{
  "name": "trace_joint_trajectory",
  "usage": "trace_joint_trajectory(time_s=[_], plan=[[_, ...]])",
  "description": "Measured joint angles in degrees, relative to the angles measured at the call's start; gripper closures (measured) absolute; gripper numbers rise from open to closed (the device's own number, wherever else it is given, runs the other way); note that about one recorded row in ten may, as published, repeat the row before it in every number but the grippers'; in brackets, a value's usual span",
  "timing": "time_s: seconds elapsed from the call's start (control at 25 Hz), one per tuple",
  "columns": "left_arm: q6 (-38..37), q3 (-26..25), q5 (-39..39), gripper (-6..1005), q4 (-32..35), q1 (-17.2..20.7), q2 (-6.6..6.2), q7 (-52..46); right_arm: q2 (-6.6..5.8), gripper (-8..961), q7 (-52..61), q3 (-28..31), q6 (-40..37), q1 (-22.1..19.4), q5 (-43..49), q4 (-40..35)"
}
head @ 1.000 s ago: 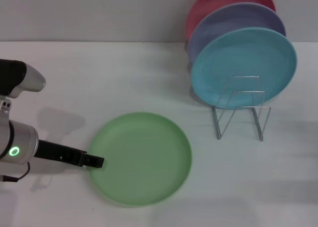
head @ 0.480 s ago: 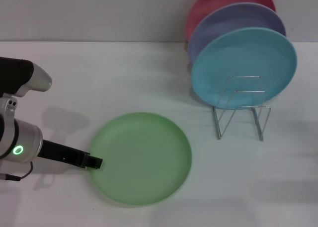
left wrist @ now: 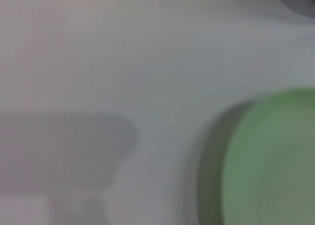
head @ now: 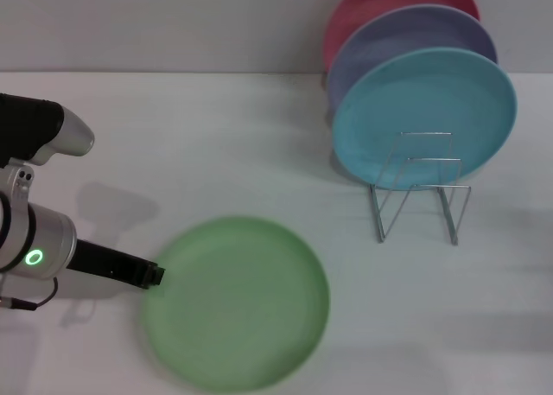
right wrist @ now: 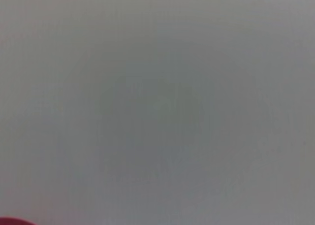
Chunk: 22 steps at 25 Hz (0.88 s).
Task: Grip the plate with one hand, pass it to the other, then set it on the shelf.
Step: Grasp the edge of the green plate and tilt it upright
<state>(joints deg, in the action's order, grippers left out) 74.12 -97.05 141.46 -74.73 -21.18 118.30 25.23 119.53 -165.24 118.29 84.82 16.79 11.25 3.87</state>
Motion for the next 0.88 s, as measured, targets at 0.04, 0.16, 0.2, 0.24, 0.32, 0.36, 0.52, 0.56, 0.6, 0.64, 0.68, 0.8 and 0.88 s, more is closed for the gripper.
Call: trace_joint_trajectory(time_s=[0.04,0.16,0.2,0.24,0.32,0.36,0.52,0.56,0.6,0.64,0.68,0.8,0.88], plan=[[0.0,0.0,0.0,830,-0.1,0.0,0.0,0.0,0.0,128,0.0,0.0,0.0,0.0,0.0,0.0],[0.0,0.0,0.0,872,-0.3,0.0,0.0,0.0,0.0,127,0.0,0.0,0.0,0.0,0.0,0.0],[0.0,0.0,0.0,887,-0.3,0.0,0.0,0.1,0.0,127,0.0,0.0,0.0,0.0,0.0,0.0],[0.0,0.0,0.0,901,-0.4,0.0,0.0,0.2,0.0,127,0.0,0.0,0.3,0.0,0.0,0.0],[0.0,0.0,-0.1,929,-0.6,0.0,-0.01,0.3,0.0,127,0.0,0.0,0.8,0.0,0.0,0.0],[0.0,0.0,-0.1,944,-0.9,0.0,-0.01,0.4,0.0,127,0.0,0.0,0.8,0.0,0.0,0.0],[-0.1,-0.1,-0.1,964,-4.0,0.3,-0.1,0.8,0.04,128,0.1,-0.1,2.9,-0.1,0.7,0.0],[-0.1,-0.3,-0.1,966,-5.1,0.4,-0.14,1.0,0.06,128,0.3,-0.1,4.3,-0.1,1.2,0.1],[-0.2,-0.4,-0.1,968,-6.0,0.4,-0.15,1.2,0.09,128,0.6,-0.1,5.7,-0.1,1.9,0.2],[-0.8,-0.8,-0.1,970,-7.9,0.4,-0.19,2.0,0.1,128,2.0,-0.1,8.8,0.2,3.8,1.0],[-0.8,-0.8,-0.1,969,-7.9,0.4,-0.19,2.0,0.1,128,2.0,-0.1,8.8,0.2,3.8,1.0],[-2.7,-1.9,0.1,967,-10.1,0.1,-0.28,3.3,-0.06,128,7.3,-0.1,11.0,1.0,7.5,4.6],[-3.9,-2.4,1.1,966,-11.4,-0.1,-0.28,3.8,-0.35,128,14.9,-0.1,9.3,2.2,10.1,9.1]])
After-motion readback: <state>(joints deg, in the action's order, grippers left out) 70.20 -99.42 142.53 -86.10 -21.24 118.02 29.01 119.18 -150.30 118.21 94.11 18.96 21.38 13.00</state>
